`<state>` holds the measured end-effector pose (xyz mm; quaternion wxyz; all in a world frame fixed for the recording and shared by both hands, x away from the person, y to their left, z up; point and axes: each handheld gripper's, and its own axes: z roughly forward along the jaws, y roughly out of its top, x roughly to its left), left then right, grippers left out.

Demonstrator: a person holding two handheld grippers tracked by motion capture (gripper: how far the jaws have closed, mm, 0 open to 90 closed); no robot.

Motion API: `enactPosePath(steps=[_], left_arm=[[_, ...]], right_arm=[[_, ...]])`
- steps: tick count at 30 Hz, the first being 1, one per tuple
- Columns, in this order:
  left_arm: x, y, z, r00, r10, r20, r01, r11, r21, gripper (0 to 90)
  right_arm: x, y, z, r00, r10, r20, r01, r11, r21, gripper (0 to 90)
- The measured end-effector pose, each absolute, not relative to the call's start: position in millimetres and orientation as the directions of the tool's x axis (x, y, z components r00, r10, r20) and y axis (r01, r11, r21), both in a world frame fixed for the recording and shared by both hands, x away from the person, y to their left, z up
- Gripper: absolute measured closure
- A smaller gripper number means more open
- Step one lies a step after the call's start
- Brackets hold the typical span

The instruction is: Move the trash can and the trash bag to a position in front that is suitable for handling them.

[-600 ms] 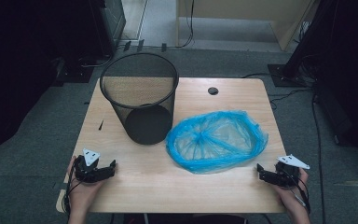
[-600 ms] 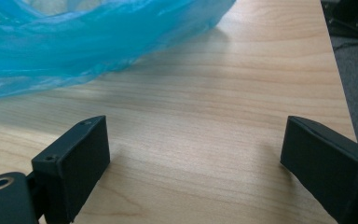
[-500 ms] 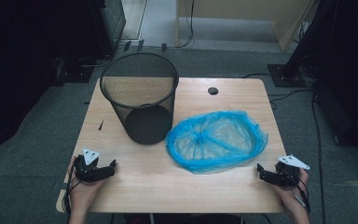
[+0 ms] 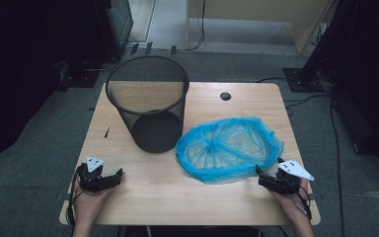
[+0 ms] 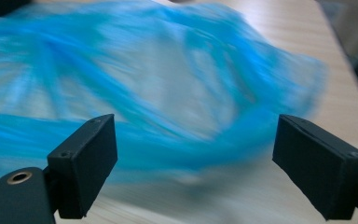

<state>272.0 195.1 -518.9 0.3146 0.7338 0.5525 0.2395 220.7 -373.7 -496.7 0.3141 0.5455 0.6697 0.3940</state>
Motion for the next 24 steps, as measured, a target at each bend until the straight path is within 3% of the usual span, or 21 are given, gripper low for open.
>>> enactPosePath(steps=[3, 5, 9, 18, 22, 24], left_arm=[[273.3, 195.2, -519.0, 0.275, 0.961, 0.003, 0.659, -0.191, 0.728, 9.8], [273.5, 195.3, -519.0, 0.275, 0.961, 0.002, 0.659, -0.19, 0.728, 9.8], [273.5, 195.3, -519.0, 0.275, 0.961, 0.003, 0.659, -0.19, 0.728, 9.8], [273.4, 195.2, -519.0, 0.275, 0.961, 0.003, 0.659, -0.191, 0.728, 9.9], [273.4, 195.2, -519.0, 0.275, 0.962, 0.003, 0.659, -0.191, 0.728, 9.9], [273.5, 195.3, -518.9, 0.273, 0.962, 0.002, 0.659, -0.189, 0.728, 9.9]], right_arm=[[225.8, -350.9, -497.7, -0.245, 0.969, -0.016, 0.467, 0.133, 0.874, 16.3], [231.2, -337.5, -501.1, -0.246, 0.968, -0.044, 0.482, 0.161, 0.861, 25.8], [237.7, -326.8, -510.2, -0.289, 0.955, -0.072, 0.517, 0.219, 0.827, 25.9], [264.9, -361.1, -517.1, -0.213, 0.963, -0.164, 0.616, 0.262, 0.743, 25.9], [283.1, -373.8, -518.2, -0.12, 0.97, -0.21, 0.628, 0.238, 0.741, 25.9], [284.7, -377.6, -512.4, -0.064, 0.981, -0.184, 0.599, 0.185, 0.779, 25.4]])
